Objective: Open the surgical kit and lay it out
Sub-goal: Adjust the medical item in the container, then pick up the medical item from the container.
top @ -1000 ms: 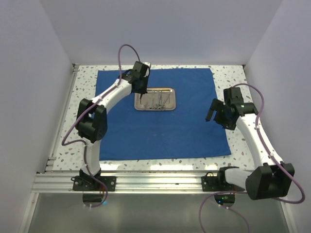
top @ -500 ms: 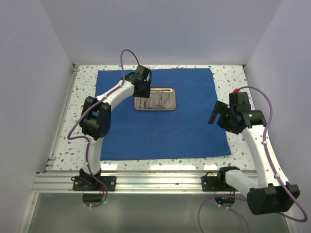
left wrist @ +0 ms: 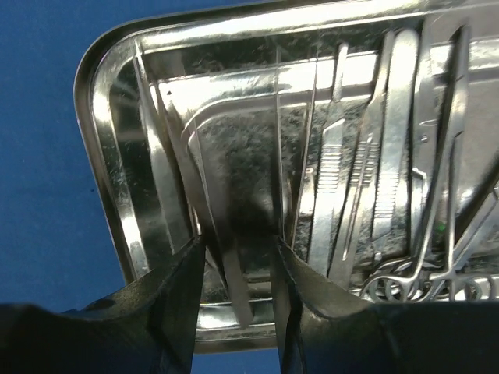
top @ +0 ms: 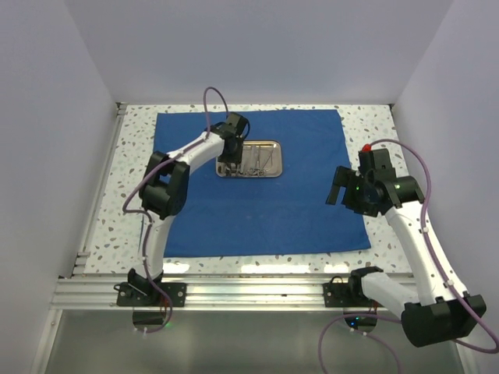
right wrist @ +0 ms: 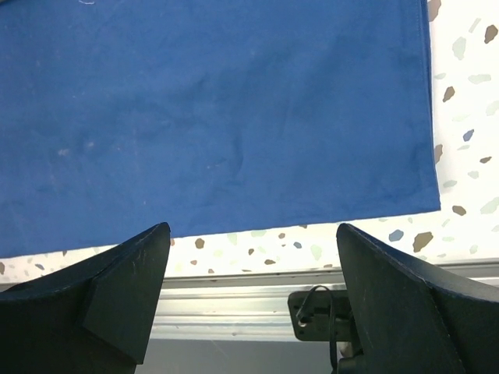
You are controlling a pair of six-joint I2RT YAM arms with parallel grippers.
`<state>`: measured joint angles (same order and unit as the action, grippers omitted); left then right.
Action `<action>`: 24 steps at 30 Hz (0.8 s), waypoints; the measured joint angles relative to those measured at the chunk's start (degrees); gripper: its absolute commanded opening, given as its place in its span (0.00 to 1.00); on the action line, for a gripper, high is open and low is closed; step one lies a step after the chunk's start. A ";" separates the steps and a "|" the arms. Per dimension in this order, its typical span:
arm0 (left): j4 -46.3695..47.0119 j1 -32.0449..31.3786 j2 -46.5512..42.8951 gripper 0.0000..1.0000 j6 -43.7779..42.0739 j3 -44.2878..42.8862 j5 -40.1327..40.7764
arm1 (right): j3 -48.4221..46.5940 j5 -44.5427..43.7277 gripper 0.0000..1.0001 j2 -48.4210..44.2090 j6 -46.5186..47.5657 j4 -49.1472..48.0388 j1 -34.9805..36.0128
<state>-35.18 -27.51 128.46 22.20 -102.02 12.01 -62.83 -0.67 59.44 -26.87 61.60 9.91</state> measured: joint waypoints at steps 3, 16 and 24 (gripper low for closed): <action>-0.26 -0.44 1.18 0.38 0.33 -2.73 0.20 | 0.00 -0.39 0.92 -0.22 0.15 0.33 0.35; -0.63 -0.76 3.15 0.00 1.16 -4.94 0.87 | 0.00 -1.44 0.93 0.90 0.63 -0.02 0.70; -5.57 -0.85 -1.66 0.00 1.46 -4.50 0.81 | -4.37 0.90 0.92 7.39 0.50 -2.03 1.22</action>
<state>-40.75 -28.36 126.80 23.66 -106.52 12.82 -67.20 0.23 66.83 -26.37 59.57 11.14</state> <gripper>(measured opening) 0.038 0.924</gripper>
